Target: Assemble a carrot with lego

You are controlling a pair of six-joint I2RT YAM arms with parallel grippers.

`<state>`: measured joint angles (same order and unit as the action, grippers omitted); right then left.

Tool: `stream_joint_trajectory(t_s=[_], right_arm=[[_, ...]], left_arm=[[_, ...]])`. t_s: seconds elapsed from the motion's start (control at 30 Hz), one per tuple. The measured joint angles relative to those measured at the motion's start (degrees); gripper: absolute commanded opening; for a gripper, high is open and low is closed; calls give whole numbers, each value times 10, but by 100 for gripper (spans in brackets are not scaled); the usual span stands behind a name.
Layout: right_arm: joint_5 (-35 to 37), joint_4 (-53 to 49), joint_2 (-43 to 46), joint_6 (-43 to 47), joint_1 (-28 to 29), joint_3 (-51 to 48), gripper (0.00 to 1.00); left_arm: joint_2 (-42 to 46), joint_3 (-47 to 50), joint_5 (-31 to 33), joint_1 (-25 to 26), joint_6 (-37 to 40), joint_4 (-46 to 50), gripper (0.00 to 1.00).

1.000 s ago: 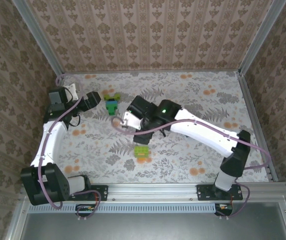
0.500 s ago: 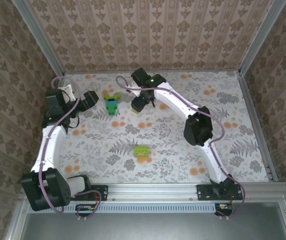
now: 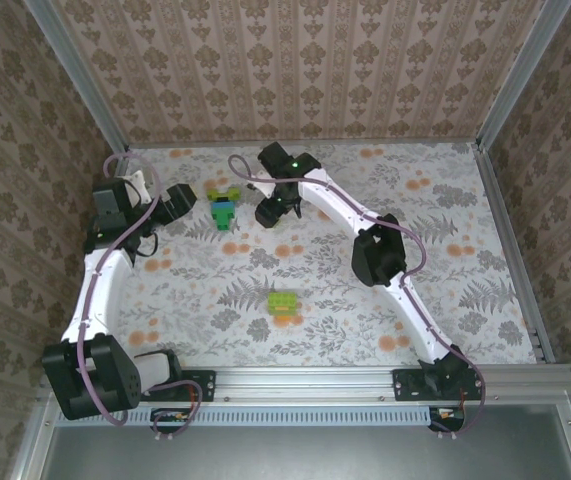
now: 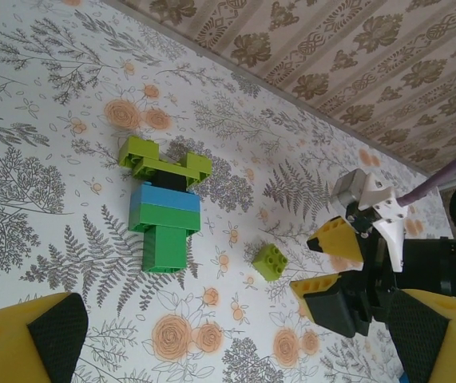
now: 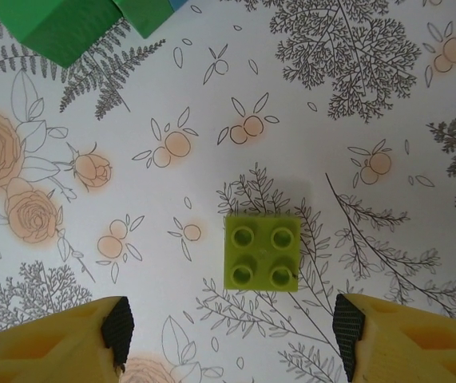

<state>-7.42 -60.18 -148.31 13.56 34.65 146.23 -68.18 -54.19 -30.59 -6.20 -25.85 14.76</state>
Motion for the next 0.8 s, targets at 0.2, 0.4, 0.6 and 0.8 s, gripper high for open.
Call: stream_joint_trajectory(t_s=[0.2,0.4,0.6,0.8], right_arm=[[-6,3,-30,-14,-2,6,69],[-5,4,-51,-24,-3,23,68],[-5,4,-57,-32,-3,26,63],[-6,4,-63,-33,-3,27,56]], left_arm=[[0,-3,0,1,2,2,100],[0,-4,0,2,2,5,100],[0,-6,0,2,4,10,100],[0,-6,0,2,6,16,100]])
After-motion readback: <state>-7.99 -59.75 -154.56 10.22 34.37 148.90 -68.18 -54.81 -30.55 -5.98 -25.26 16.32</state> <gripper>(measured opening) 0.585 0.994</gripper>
